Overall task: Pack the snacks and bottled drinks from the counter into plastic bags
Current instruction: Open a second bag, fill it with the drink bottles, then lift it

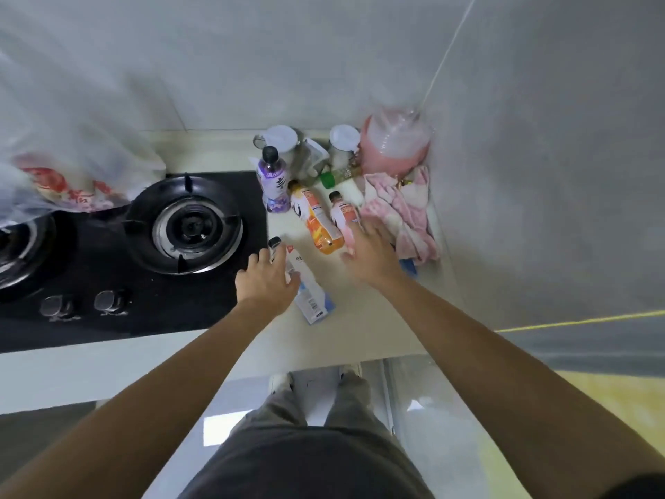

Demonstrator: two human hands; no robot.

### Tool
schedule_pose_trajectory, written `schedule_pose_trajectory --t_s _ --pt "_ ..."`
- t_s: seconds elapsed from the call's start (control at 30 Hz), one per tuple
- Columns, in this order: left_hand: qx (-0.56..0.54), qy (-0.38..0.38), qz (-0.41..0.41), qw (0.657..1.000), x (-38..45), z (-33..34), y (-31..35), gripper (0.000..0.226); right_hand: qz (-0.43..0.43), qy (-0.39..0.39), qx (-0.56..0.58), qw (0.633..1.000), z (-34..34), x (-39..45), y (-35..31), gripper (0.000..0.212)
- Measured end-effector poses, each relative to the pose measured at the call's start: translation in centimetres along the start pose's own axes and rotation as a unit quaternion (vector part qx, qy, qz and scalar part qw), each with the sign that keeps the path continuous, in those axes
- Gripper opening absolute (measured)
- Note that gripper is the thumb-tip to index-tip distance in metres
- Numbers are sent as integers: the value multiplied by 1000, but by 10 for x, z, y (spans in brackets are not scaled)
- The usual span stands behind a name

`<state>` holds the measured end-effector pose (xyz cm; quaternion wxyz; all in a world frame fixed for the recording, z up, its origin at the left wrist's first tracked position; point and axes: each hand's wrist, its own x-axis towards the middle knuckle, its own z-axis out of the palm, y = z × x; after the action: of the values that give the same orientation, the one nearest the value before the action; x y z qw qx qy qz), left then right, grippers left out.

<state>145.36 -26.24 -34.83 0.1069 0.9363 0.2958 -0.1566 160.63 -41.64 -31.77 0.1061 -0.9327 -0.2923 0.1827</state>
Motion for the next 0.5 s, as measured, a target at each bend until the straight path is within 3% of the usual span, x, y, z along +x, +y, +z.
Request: schedule_pose_trajectory --t_s 0.13,0.23,0.5 --pt "-93 -56 -78 991 15 12 11 69 14 -42 0 999 -10 44 7 85" --pt "-194 -73 -145 968 26 21 18 76 3 -65 -9 998 -4 66 13 83" --pt "-351 -33 -263 898 46 30 49 73 36 -92 14 995 8 91 14 107"
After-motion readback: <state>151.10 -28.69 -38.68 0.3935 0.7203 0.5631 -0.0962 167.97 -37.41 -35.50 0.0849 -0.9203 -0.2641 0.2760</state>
